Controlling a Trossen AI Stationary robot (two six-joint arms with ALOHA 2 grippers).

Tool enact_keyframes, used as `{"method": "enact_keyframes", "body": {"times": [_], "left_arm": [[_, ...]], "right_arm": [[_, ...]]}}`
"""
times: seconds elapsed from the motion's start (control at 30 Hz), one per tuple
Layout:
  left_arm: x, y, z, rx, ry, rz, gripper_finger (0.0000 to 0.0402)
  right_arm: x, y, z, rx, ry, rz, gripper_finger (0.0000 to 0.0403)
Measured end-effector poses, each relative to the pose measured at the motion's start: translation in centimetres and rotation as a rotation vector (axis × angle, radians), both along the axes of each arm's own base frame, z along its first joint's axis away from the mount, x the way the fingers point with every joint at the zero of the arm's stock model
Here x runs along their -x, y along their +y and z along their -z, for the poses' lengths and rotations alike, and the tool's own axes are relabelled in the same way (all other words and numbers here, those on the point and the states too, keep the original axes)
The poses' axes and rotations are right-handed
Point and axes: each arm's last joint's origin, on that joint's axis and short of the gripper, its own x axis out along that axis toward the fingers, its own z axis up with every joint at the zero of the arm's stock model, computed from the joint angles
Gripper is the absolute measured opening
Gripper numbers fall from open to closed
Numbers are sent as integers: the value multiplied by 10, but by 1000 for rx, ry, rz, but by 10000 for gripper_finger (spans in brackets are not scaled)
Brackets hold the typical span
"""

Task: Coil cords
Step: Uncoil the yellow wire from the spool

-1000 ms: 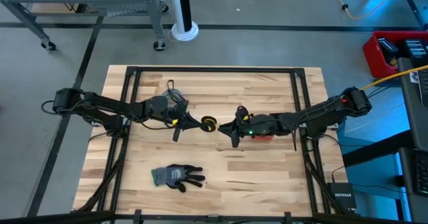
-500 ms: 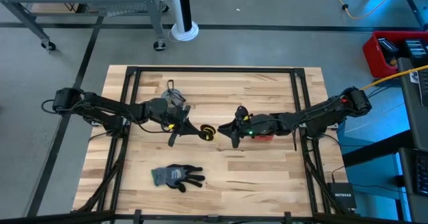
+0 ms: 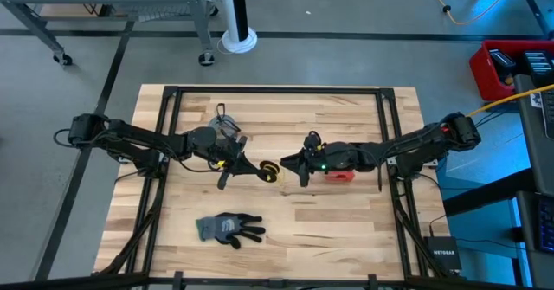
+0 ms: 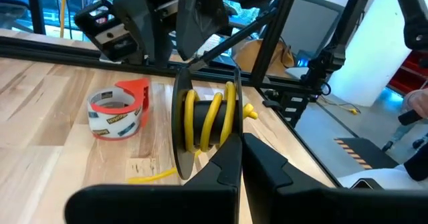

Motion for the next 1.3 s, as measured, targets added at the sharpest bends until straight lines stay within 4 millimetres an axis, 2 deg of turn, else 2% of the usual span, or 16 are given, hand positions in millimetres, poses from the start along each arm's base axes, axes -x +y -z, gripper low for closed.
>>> {"method": "enact_keyframes", "body": {"times": [0.27, 0.53, 0.77, 0.87, 1.0, 1.17, 1.3], "left_arm": [[0, 0, 0, -3, -1, 0, 0], [0, 0, 0, -2, 0, 1, 0], [0, 0, 0, 0, 1, 0, 0], [0, 0, 0, 3, 3, 1, 0], [0, 1, 0, 42, 11, -12, 4], [0, 1, 0, 37, 10, -31, 19], [-1, 2, 0, 30, 12, -76, 46]], "right_arm": [[-3, -2, -3, -16, -50, -25, 90], [-19, 3, 19, -29, -53, -85, 90], [-20, 3, 20, -30, -67, -85, 88], [-21, 3, 18, -31, -81, -85, 68], [-20, 2, 19, -27, -72, -82, 14], [-21, 2, 19, -27, -72, -79, 17], [-20, 2, 20, -27, -70, -74, 7]]}}
